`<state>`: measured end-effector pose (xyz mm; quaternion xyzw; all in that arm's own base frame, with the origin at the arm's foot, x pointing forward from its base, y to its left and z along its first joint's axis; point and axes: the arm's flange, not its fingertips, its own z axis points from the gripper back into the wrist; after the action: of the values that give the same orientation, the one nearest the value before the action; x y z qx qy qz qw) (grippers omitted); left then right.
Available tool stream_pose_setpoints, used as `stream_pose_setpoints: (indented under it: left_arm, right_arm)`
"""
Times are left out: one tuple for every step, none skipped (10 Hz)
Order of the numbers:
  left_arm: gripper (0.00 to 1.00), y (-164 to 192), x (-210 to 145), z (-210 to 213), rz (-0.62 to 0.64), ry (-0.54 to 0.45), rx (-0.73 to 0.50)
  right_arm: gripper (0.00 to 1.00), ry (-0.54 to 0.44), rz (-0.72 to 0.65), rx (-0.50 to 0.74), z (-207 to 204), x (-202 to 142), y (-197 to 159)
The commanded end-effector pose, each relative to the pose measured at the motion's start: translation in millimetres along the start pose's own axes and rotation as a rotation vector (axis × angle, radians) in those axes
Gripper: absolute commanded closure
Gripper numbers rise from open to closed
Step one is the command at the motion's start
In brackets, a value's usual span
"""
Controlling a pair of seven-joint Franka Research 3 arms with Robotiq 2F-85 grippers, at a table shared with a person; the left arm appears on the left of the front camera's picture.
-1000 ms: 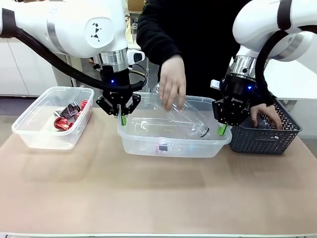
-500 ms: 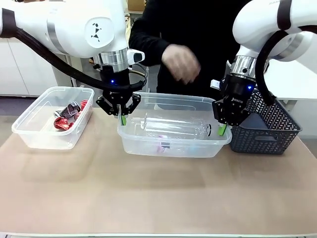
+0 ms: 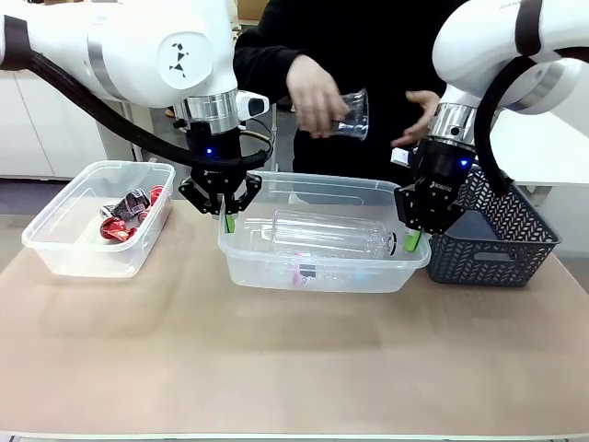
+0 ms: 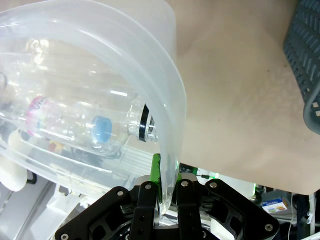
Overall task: Sort the waste into each basket.
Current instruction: Offer the picked Organizing box to the human.
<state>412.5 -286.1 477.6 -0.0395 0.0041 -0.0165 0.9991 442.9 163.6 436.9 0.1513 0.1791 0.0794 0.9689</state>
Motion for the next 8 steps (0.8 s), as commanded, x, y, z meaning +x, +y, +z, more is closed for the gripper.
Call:
stream_pose_setpoints:
  left_arm:
    - [0.96, 0.0, 0.4, 0.2, -0.001, -0.003, 0.001]
    - [0.96, 0.0, 0.4, 0.2, -0.001, -0.003, 0.001]
    - [0.96, 0.0, 0.4, 0.2, -0.001, -0.003, 0.001]
    - [0.96, 0.0, 0.4, 0.2, -0.001, -0.003, 0.001]
    - [0.96, 0.0, 0.4, 0.2, -0.001, -0.003, 0.001]
    - [0.96, 0.0, 0.4, 0.2, -0.001, -0.003, 0.001]
    - [0.96, 0.0, 0.4, 0.2, -0.001, -0.003, 0.001]
    - [0.96, 0.0, 0.4, 0.2, -0.001, -0.003, 0.001]
  right_arm:
    - [0.94, -0.007, 0.011, 0.007, 2.3, -4.3, 3.6]
    - [0.94, -0.007, 0.011, 0.007, 2.3, -4.3, 3.6]
    - [0.94, -0.007, 0.011, 0.007, 2.3, -4.3, 3.6]
    - [0.94, -0.007, 0.011, 0.007, 2.3, -4.3, 3.6]
    - [0.94, -0.007, 0.011, 0.007, 2.3, -4.3, 3.6]
    - [0.94, -0.007, 0.011, 0.007, 2.3, -4.3, 3.6]
    - [0.94, -0.007, 0.011, 0.007, 2.3, -4.3, 3.6]
    - [0.94, -0.007, 0.011, 0.007, 2.3, -4.3, 3.6]
